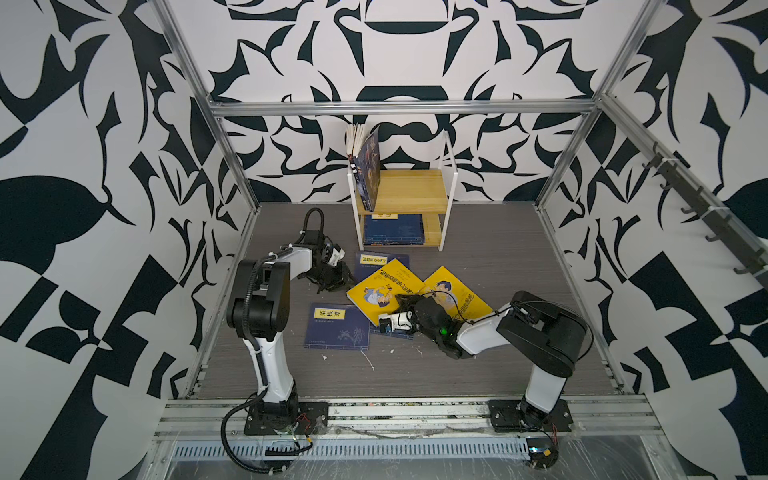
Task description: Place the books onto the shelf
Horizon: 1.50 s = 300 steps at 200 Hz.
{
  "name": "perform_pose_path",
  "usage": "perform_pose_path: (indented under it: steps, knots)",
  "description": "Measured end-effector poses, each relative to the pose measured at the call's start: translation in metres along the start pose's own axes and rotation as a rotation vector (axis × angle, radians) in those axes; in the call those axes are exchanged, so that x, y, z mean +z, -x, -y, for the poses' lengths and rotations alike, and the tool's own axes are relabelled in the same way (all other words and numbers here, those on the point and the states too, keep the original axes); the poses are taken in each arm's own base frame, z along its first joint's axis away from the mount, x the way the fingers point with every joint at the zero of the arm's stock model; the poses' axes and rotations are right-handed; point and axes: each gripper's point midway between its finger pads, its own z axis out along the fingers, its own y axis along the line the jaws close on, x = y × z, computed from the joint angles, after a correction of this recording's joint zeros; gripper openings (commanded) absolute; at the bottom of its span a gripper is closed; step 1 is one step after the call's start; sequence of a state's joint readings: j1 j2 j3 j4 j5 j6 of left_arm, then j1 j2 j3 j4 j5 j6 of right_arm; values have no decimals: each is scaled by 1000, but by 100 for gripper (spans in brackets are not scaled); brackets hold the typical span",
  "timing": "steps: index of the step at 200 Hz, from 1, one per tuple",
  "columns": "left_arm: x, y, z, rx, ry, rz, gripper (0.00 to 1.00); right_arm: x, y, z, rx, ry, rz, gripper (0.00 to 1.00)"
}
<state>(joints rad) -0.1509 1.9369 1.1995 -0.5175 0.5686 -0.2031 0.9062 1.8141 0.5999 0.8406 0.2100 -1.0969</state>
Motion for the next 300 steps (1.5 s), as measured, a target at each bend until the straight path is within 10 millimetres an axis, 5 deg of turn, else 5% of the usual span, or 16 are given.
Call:
perform_pose_path:
  steps: [75, 120, 162, 188, 229, 257, 300]
  knots:
    - [3, -2, 3, 10, 7, -7, 23, 5, 7, 7, 19, 3, -4, 25]
    - [2, 3, 3, 19, 13, 13, 24, 7, 12, 16, -14, -15, 6, 3]
    - [-12, 4, 12, 50, 35, 42, 54, 7, 15, 18, -18, -17, 16, 0]
    - [-37, 5, 30, 132, 48, 103, 72, 5, 17, 20, 3, -8, 22, 0]
    - [-98, 14, 59, 274, 71, 278, 88, -10, 25, 29, 82, 25, 44, 0]
    - [-131, 11, 55, 287, 91, 371, 100, -22, 29, 36, 152, 55, 47, 0]
    - [-177, 4, 46, 286, 135, 507, 100, -42, 37, 58, 263, 62, 52, 0]
